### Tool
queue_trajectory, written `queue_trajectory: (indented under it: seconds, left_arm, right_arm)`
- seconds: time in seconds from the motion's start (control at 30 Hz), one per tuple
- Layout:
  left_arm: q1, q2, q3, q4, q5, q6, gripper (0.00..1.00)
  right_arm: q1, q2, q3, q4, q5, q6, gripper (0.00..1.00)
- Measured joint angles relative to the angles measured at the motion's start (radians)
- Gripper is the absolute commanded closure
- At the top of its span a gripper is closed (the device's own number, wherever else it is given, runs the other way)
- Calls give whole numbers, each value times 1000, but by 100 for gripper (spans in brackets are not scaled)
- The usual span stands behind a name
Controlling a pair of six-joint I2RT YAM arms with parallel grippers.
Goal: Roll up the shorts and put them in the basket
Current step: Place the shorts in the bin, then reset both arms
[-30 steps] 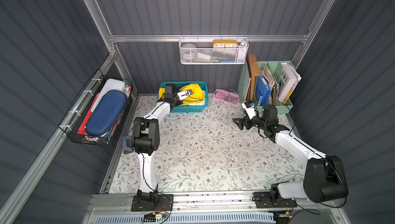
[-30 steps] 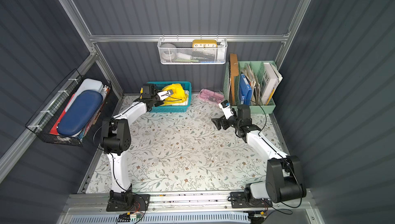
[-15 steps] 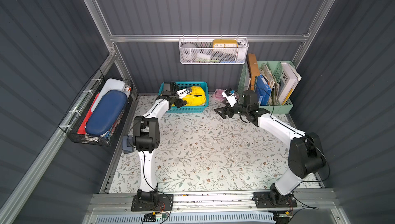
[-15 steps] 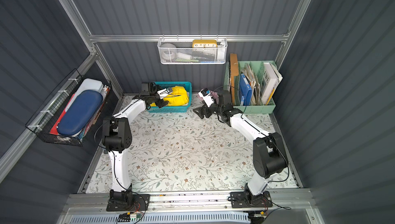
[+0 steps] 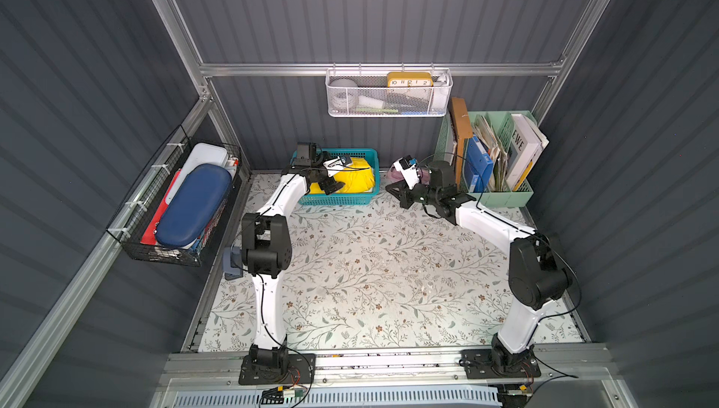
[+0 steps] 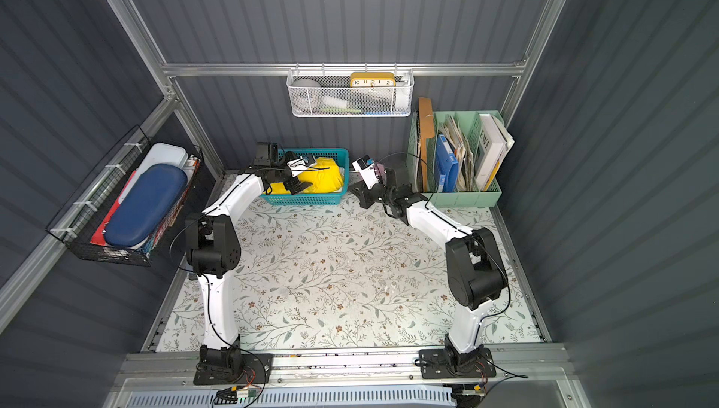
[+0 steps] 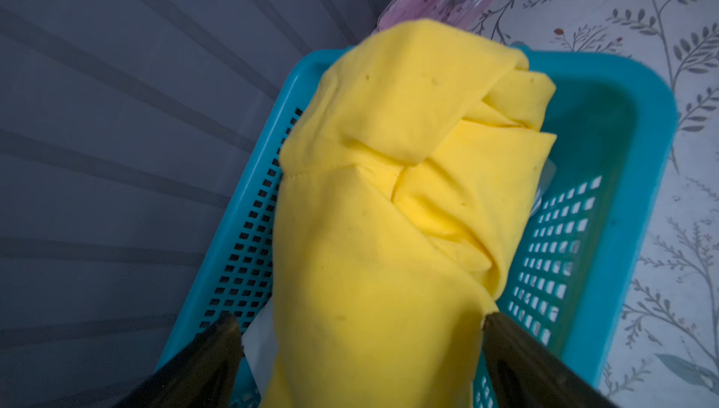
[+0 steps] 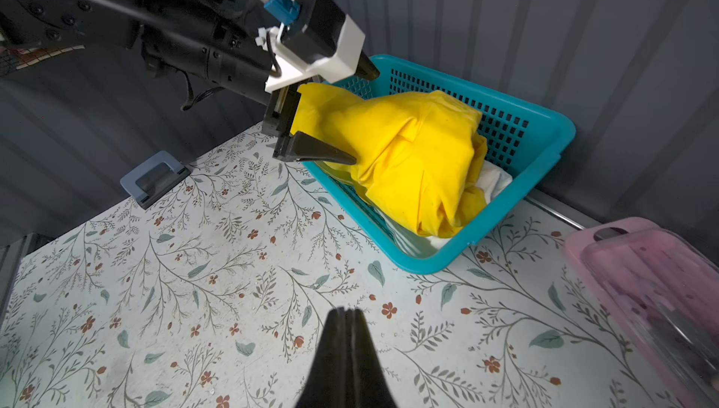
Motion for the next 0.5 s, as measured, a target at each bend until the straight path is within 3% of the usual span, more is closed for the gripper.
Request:
queue_trajectory:
  seconds: [0.17,0.3,0.37,0.4,0.43,0.47,0.5]
  left_arm:
    - [0,-71,-11,2,80,-78,0]
    - [0,-259,-180,88,128,-212,0]
    - [0,-385,-289,161,143,-303,0]
    - [0,-432,-332,193,144,-340,0]
    - [0,-492,-393,244,141,-388,0]
    - [0,-551,-458,290,132,-436,0]
    - [0,-594,-513,329,116,-474,0]
  right_arm:
    - [-1,-26,-62,9,10,-9,100]
    - [-8,-87,-150,8,59,-11,100]
    - [-24,-130,-203,7,95,-6,95]
    - [-35,-151,-228,8,108,-3,81]
    - [-53,-174,-256,9,120,5,18]
    - [-74,-197,-286,11,133,15,1]
    - [-94,-217,-313,13,143,24,1]
